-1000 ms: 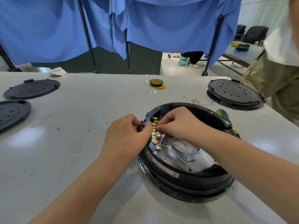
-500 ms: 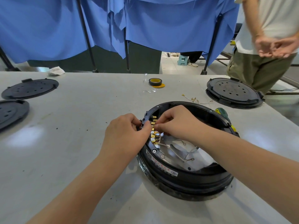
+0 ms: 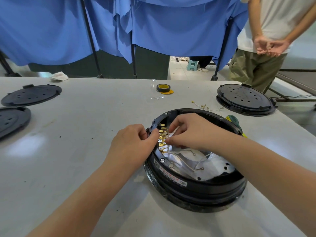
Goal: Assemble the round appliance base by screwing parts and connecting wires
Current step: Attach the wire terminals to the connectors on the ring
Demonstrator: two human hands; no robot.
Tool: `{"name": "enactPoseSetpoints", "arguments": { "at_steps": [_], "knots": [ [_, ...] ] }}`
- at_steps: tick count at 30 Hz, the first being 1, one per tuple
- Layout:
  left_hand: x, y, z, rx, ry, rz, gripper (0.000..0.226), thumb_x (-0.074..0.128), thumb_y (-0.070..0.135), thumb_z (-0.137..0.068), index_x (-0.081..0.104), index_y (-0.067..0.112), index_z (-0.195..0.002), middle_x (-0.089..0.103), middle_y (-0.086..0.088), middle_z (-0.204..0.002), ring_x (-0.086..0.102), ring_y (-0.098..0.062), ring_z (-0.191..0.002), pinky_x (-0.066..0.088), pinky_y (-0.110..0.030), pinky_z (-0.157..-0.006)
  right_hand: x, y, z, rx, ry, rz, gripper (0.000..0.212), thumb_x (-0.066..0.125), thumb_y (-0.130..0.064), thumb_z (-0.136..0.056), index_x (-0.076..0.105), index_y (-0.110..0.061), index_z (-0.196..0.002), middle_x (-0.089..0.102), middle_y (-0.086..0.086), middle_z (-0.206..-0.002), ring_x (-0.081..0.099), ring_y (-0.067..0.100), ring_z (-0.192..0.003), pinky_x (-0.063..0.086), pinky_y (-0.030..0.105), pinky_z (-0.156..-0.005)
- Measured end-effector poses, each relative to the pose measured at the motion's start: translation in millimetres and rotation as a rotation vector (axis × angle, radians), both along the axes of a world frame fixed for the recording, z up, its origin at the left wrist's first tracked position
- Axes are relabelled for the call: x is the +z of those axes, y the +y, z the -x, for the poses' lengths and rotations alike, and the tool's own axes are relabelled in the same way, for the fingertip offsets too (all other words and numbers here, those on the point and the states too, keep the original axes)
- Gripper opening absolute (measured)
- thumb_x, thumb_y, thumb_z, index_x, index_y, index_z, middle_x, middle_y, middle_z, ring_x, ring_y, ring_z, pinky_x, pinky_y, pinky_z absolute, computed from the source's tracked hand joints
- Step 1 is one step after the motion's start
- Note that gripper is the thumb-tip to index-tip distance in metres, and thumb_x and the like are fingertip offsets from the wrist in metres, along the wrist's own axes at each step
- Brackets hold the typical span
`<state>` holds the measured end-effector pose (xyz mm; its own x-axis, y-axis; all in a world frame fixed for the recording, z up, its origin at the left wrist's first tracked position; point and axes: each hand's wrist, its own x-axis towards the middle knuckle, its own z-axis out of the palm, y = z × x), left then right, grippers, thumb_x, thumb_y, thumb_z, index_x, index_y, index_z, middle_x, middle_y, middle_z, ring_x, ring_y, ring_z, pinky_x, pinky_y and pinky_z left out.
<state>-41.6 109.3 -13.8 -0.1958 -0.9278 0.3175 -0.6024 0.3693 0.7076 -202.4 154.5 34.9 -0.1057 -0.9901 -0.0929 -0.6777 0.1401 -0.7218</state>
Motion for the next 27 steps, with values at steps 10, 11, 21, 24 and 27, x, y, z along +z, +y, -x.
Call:
{"name": "enactPoseSetpoints", "arguments": {
  "at_steps": [10, 11, 21, 24, 27],
  "knots": [
    [-1.0, -0.9, -0.3, -0.010, -0.006, 0.028, 0.047, 0.057, 0.052, -0.080, 0.042, 0.016, -0.054, 0.045, 0.002, -0.050, 0.045, -0.016, -0.051, 0.033, -0.029, -0.050, -7.1, 1.4, -7.9, -0.022, -0.042, -0.001, 0.018, 0.076, -0.016, -0.072, 0.063, -0.023, -0.082, 0.069, -0.001, -0.069, 0.067, 0.010, -0.060, 0.059, 0.032, -0.068],
    [-1.1, -0.8, -0.3, -0.014, -0.006, 0.031, 0.047, 0.057, 0.052, -0.080, 0.042, 0.017, -0.054, 0.045, 0.002, -0.050, 0.044, -0.016, -0.051, 0.033, -0.030, -0.050, -7.2, 1.4, -8.7, -0.018, -0.030, 0.010, 0.015, 0.074, -0.015, -0.073, 0.064, -0.025, -0.079, 0.067, -0.003, -0.066, 0.065, 0.009, -0.058, 0.058, 0.028, -0.062],
    [-1.2, -1.9, -0.3, -0.006, -0.013, 0.037, 0.049, 0.058, 0.053, -0.078, 0.039, 0.017, -0.052, 0.040, 0.005, -0.045, 0.041, -0.013, -0.047, 0.030, -0.027, -0.047, 2.4, -1.1, -3.1, 0.009, -0.106, -0.087, 0.022, 0.068, -0.001, -0.079, 0.072, -0.019, -0.069, 0.066, -0.005, -0.052, 0.064, 0.004, -0.049, 0.050, 0.016, -0.049],
    [-1.4, -2.4, -0.8, -0.016, -0.009, 0.037, 0.049, 0.059, 0.052, -0.079, 0.039, 0.016, -0.051, 0.039, 0.006, -0.045, 0.042, -0.014, -0.048, 0.031, -0.027, -0.048, 3.1, -2.9, -2.6, 0.002, -0.130, -0.107, 0.024, 0.068, 0.001, -0.078, 0.072, -0.018, -0.065, 0.066, -0.002, -0.051, 0.063, 0.006, -0.047, 0.050, 0.016, -0.050],
    [-1.5, -2.4, -1.1, -0.018, -0.013, 0.046, 0.049, 0.059, 0.051, -0.080, 0.038, 0.017, -0.051, 0.037, 0.006, -0.045, 0.038, -0.012, -0.046, 0.030, -0.027, -0.048, 4.1, -4.5, -1.8, 0.007, -0.135, -0.127, 0.024, 0.069, 0.002, -0.079, 0.072, -0.018, -0.064, 0.067, 0.000, -0.054, 0.063, 0.007, -0.049, 0.052, 0.017, -0.052]
  ]
}}
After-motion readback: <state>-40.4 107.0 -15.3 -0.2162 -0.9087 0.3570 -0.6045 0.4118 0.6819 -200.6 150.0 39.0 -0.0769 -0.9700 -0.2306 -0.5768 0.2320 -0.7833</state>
